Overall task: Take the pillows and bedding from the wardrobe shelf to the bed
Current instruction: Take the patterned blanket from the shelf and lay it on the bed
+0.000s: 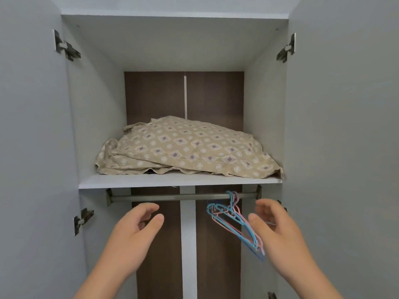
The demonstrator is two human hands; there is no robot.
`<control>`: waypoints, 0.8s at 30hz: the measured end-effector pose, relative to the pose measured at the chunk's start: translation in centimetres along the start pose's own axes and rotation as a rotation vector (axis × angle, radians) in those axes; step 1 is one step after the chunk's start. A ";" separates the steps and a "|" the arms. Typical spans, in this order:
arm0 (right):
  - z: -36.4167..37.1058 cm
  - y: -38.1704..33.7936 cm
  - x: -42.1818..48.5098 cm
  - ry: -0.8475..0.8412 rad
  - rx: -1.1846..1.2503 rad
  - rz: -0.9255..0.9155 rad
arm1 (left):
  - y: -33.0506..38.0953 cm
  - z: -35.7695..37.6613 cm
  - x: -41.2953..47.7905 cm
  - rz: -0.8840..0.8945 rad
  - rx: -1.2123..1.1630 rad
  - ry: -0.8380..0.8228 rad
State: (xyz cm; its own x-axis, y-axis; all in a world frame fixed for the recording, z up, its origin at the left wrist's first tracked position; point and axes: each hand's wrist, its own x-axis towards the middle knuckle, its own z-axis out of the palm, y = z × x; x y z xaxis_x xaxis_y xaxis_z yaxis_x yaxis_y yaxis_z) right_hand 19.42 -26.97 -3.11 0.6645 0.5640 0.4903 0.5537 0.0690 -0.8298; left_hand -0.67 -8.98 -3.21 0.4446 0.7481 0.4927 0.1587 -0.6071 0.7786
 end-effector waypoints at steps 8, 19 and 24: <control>4.3 2.6 10.4 0.016 -0.119 -0.019 | -2.5 2.3 10.6 0.027 0.047 0.043; 11.1 2.1 28.7 0.261 -0.307 -0.029 | -3.7 3.1 32.7 0.159 0.140 0.104; 11.5 2.3 34.9 0.309 -0.384 0.003 | -2.9 4.3 39.0 0.126 0.215 0.106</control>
State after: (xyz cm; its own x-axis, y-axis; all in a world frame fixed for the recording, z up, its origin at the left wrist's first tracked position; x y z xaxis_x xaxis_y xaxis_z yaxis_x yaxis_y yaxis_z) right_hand 38.13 2.32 9.01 0.7521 0.2890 0.5923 0.6578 -0.2730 -0.7020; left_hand 20.03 20.82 12.10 0.3799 0.6797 0.6274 0.2966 -0.7320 0.6134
